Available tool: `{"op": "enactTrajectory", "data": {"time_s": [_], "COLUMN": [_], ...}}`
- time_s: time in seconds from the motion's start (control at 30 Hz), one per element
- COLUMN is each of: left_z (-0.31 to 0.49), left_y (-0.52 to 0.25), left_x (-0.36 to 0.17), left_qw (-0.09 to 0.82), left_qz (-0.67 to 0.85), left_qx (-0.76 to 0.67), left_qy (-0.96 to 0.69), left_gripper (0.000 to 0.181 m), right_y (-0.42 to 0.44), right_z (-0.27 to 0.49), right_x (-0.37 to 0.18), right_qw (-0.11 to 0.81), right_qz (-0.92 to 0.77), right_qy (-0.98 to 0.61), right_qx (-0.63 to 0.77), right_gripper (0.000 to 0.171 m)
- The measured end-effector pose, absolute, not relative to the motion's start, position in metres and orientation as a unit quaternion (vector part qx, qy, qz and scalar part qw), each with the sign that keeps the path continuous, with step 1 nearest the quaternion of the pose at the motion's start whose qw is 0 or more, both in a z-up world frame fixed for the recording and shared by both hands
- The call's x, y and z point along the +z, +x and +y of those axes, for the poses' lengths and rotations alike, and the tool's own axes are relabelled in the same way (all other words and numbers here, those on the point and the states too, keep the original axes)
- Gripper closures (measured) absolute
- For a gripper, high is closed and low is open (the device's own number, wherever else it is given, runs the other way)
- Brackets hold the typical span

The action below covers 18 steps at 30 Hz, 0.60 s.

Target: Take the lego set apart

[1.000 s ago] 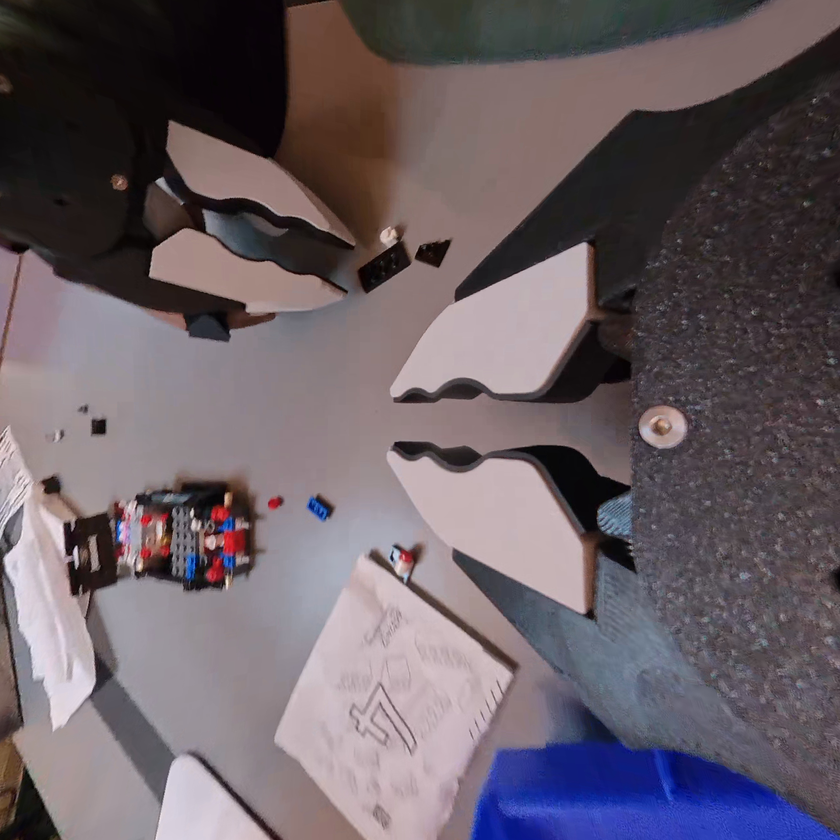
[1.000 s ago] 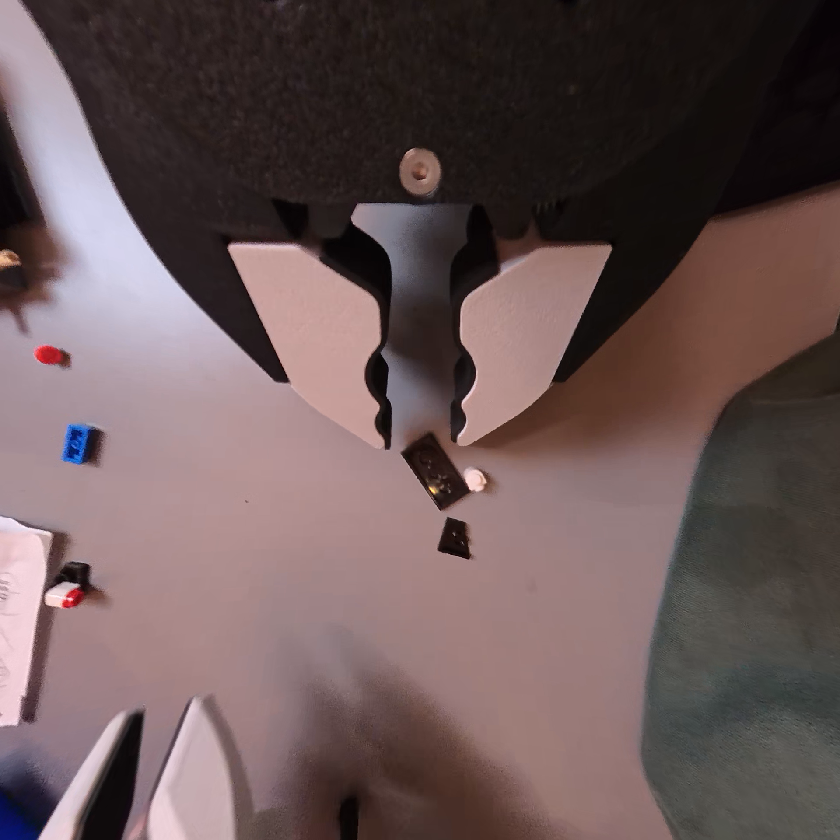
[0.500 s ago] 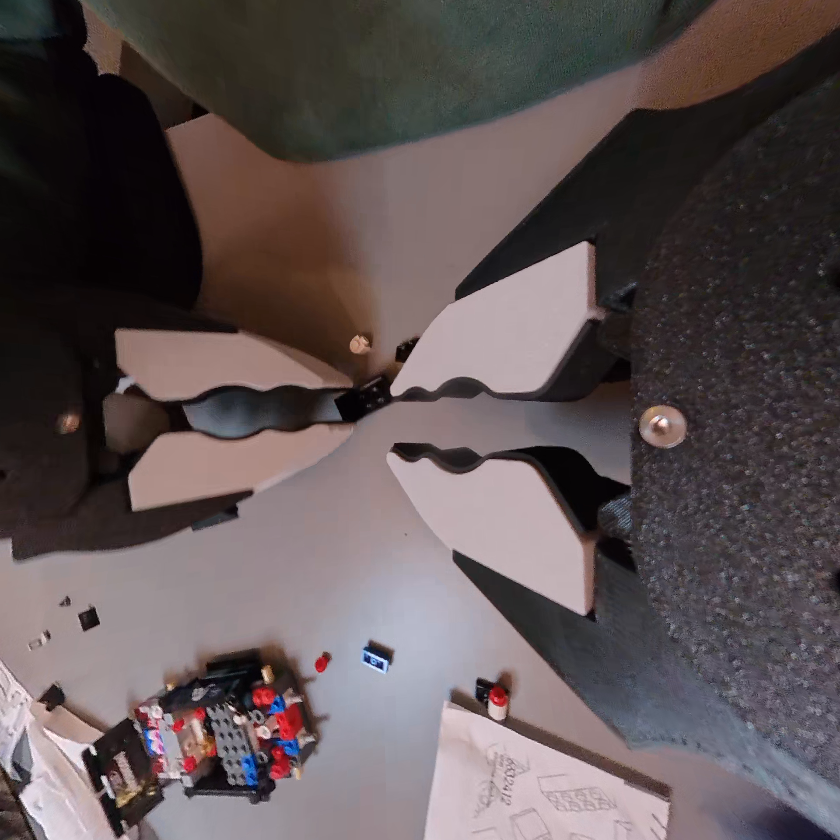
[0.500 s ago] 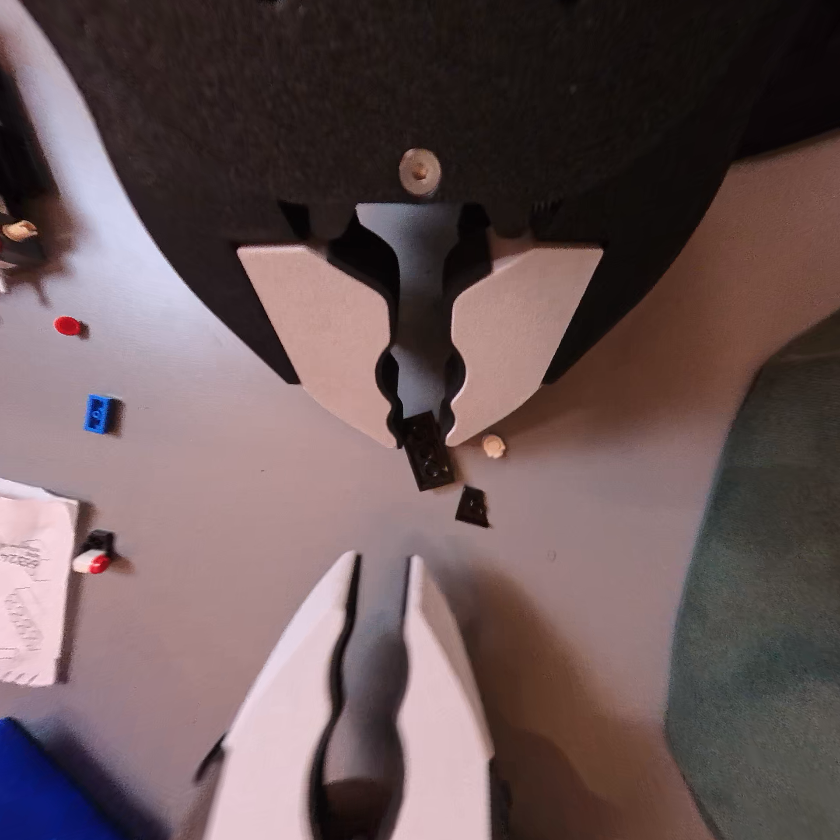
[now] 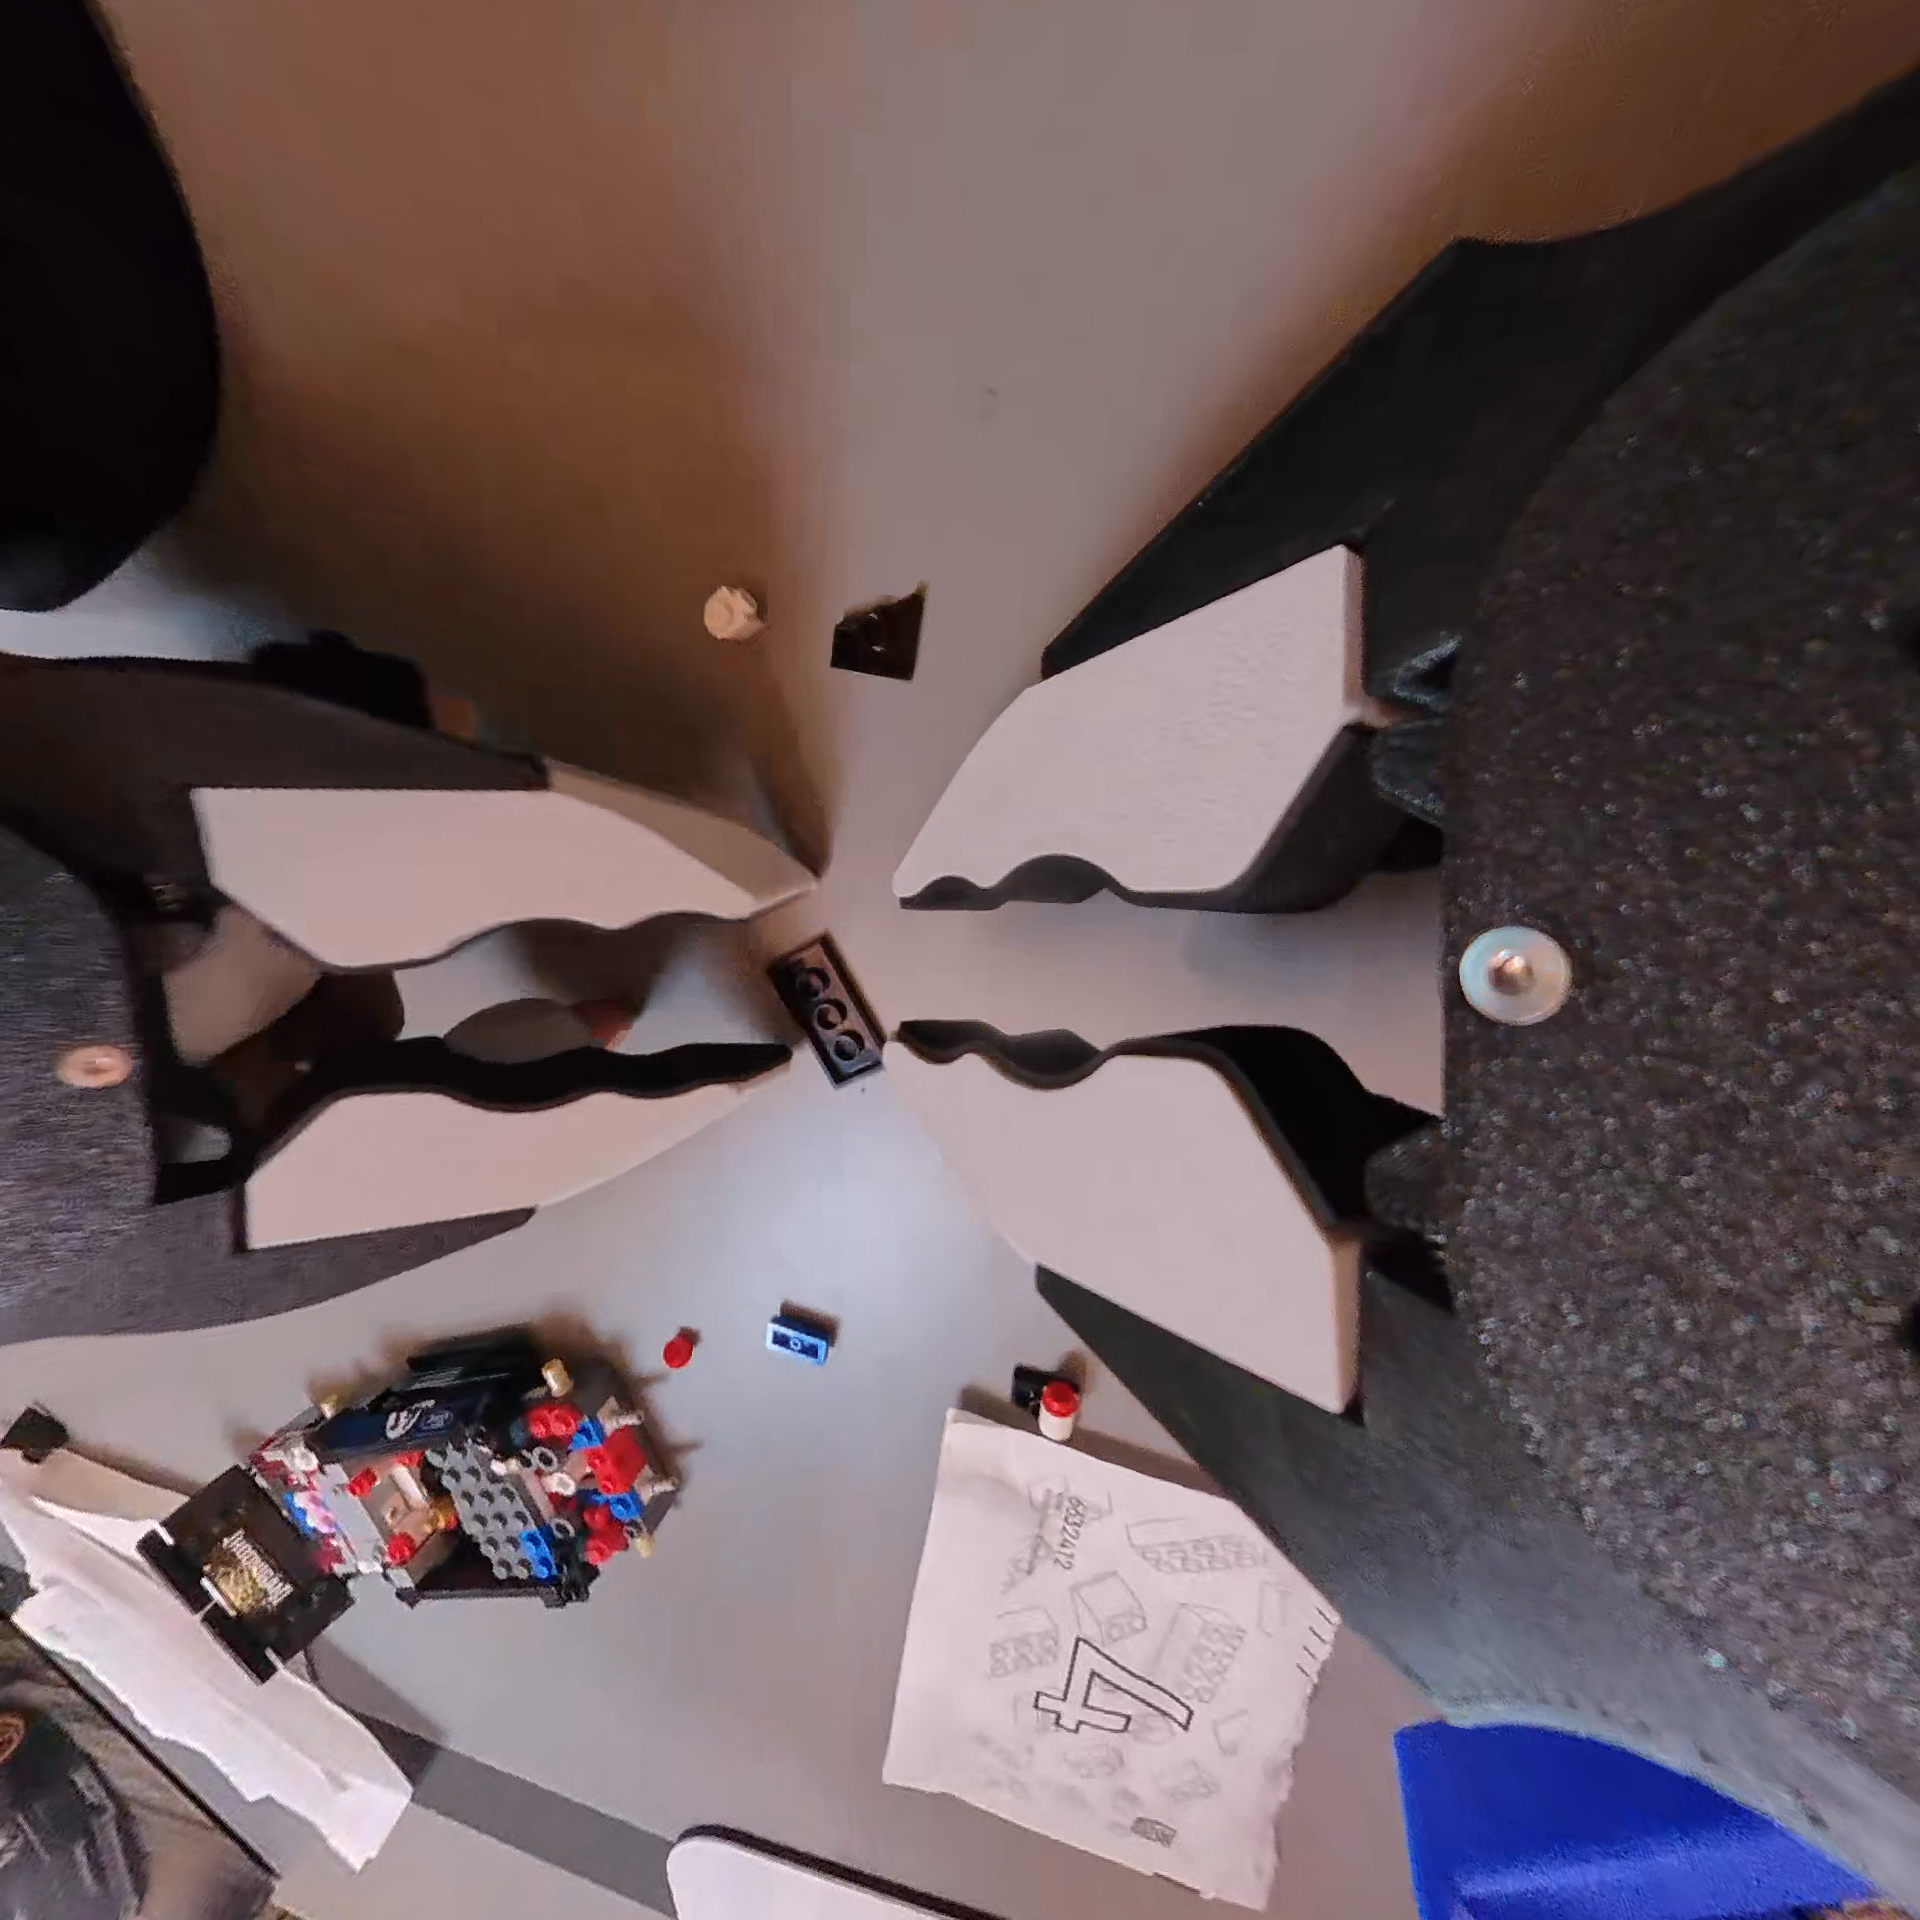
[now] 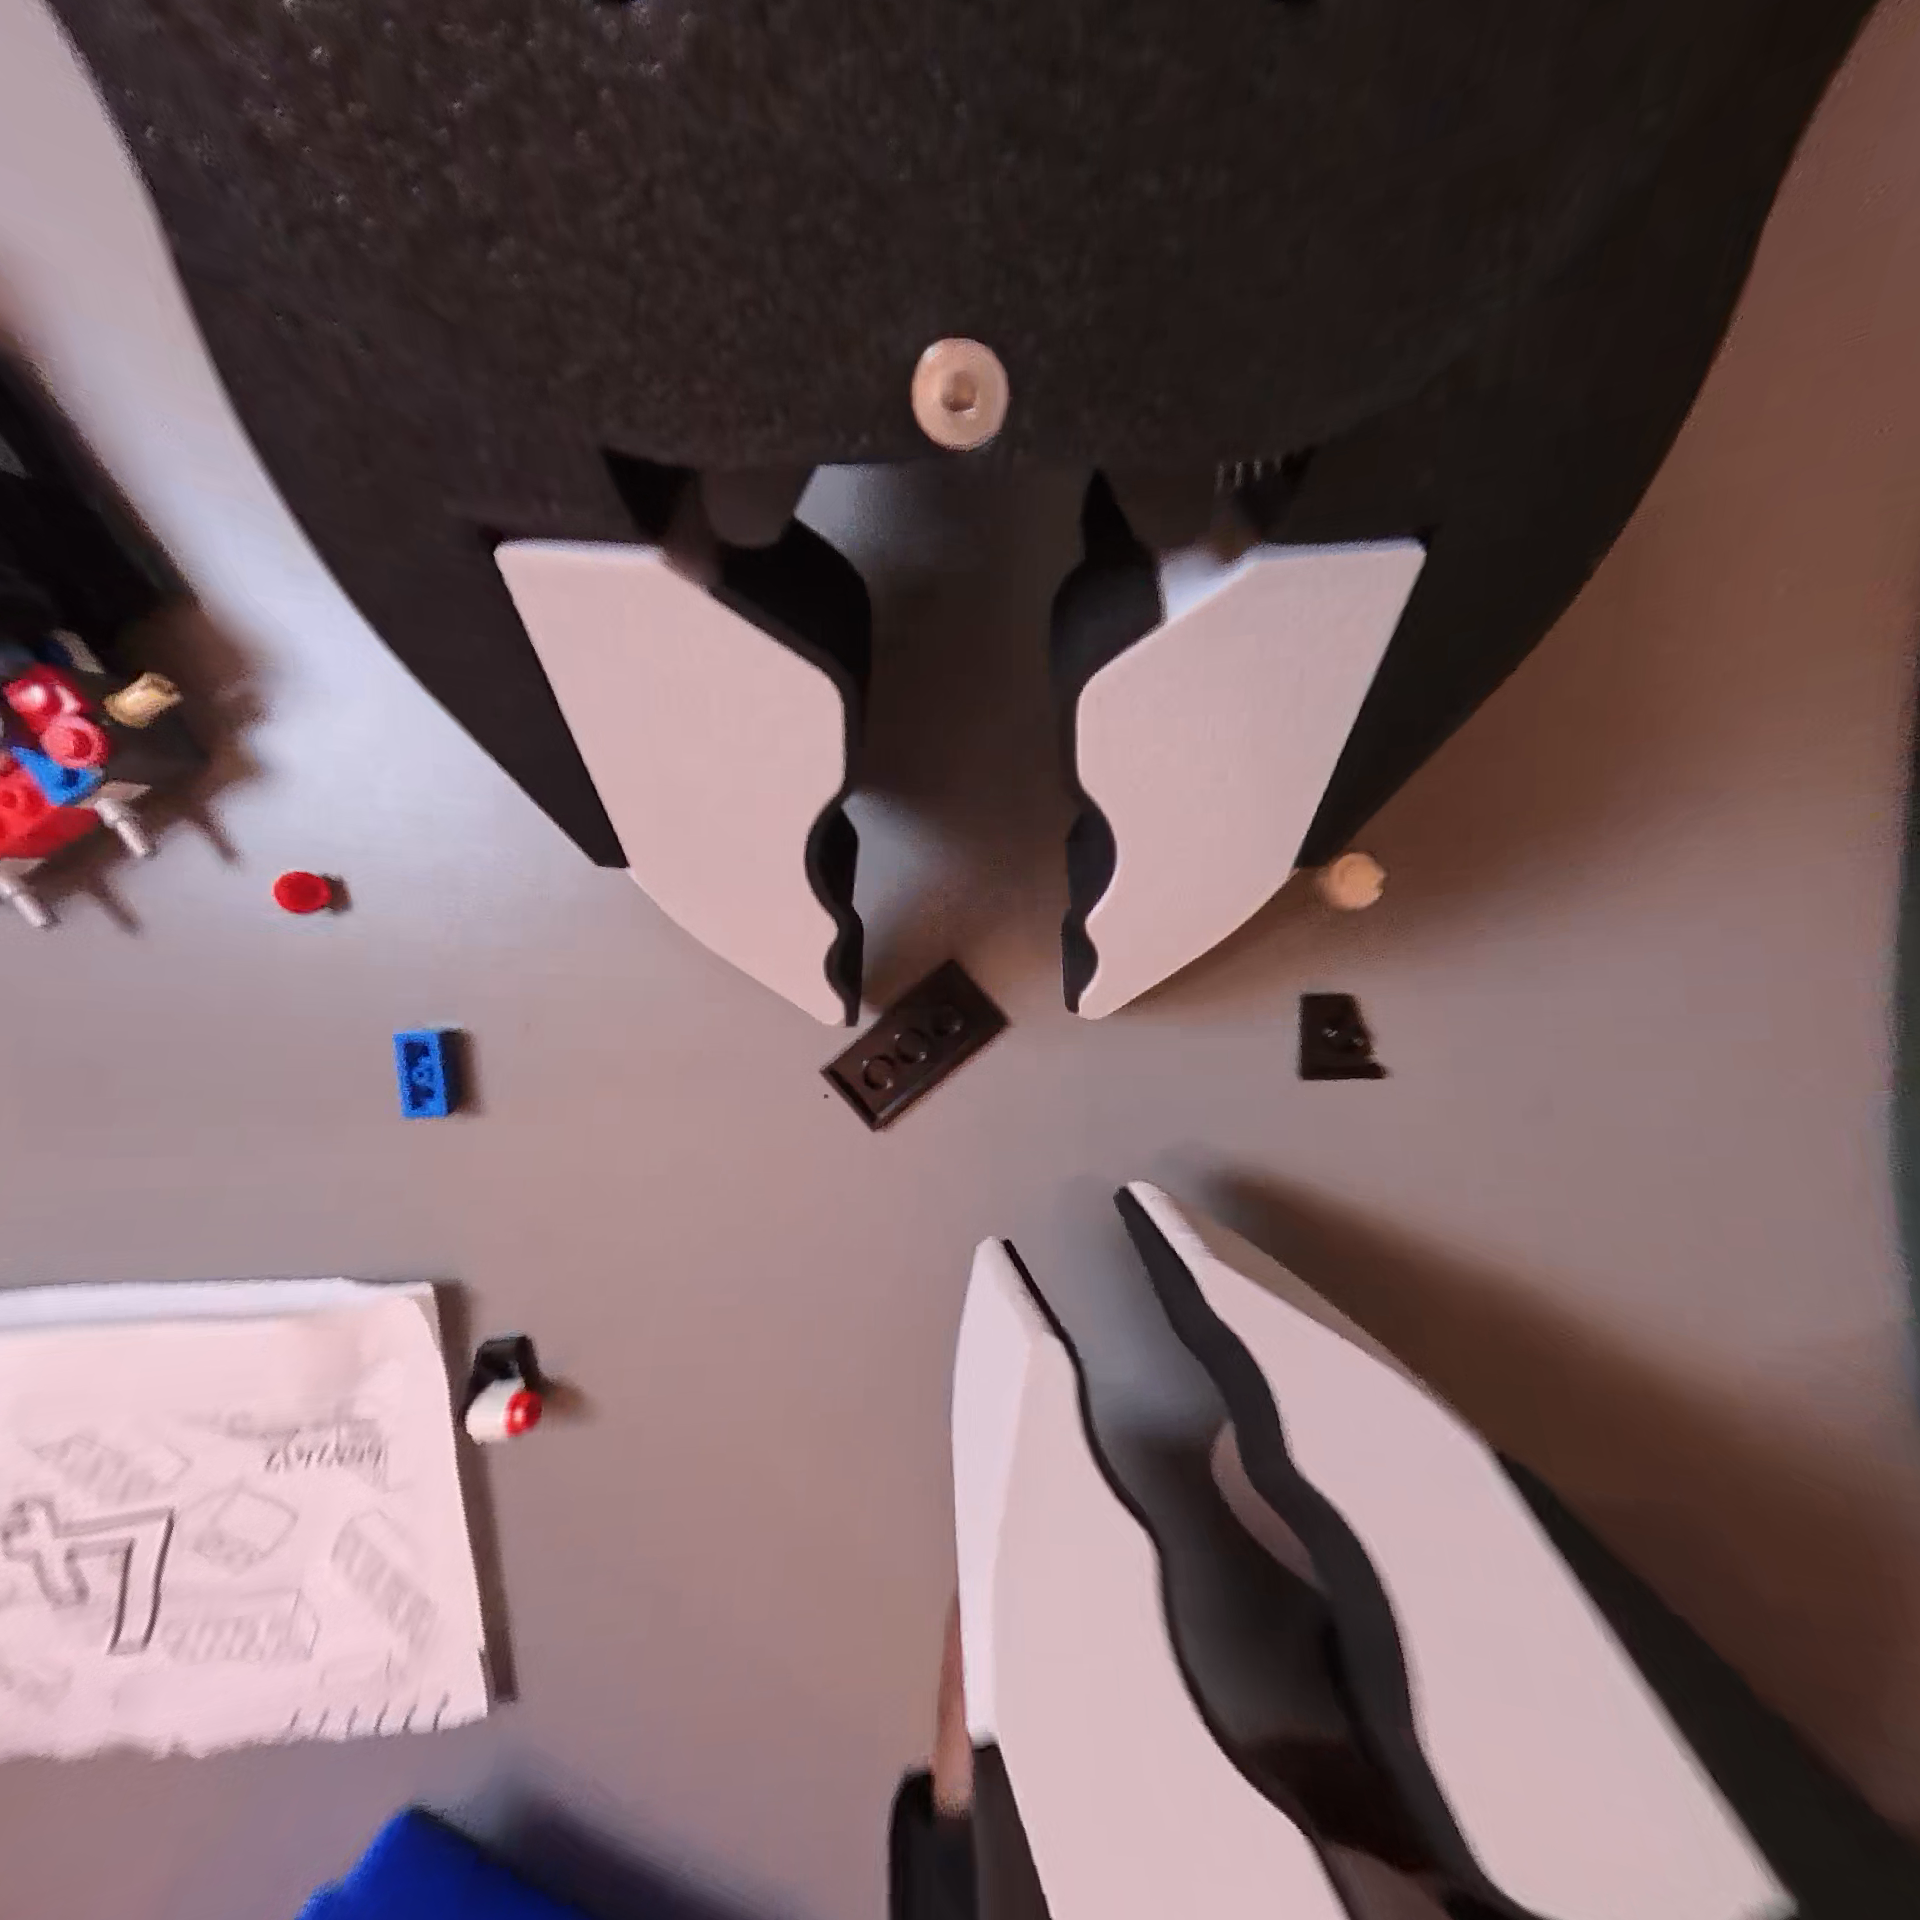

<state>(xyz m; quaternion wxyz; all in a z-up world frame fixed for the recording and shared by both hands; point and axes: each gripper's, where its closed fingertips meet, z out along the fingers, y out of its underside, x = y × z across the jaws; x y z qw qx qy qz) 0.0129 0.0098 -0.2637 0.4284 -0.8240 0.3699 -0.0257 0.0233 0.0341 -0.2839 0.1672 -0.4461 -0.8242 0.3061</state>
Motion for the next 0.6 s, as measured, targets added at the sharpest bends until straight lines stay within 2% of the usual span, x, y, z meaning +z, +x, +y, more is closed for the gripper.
{"op": "enactTrajectory", "data": {"time_s": [0.2,0.33,0.6], "left_z": [0.009,0.009,-0.001], "left_y": [0.009,0.008,0.03], "left_x": [-0.265,-0.265,-0.251], "left_qw": [0.424,0.423,0.461], "left_qz": [0.367,0.367,0.435], "left_qx": [-0.024,-0.023,-0.025], "left_qy": [-0.827,-0.828,-0.773], "left_gripper": [0.164,0.163,0.153], "right_y": [0.012,0.011,0.025], "right_z": [0.034,0.033,0.001], "right_x": [-0.287,-0.286,-0.253], "right_qw": [0.155,0.158,0.091], "right_qz": [-0.803,-0.811,-0.784], "right_qy": [-0.511,-0.492,-0.433], "right_qx": [0.264,0.273,0.435], "right_gripper": [0.153,0.155,0.155]}}
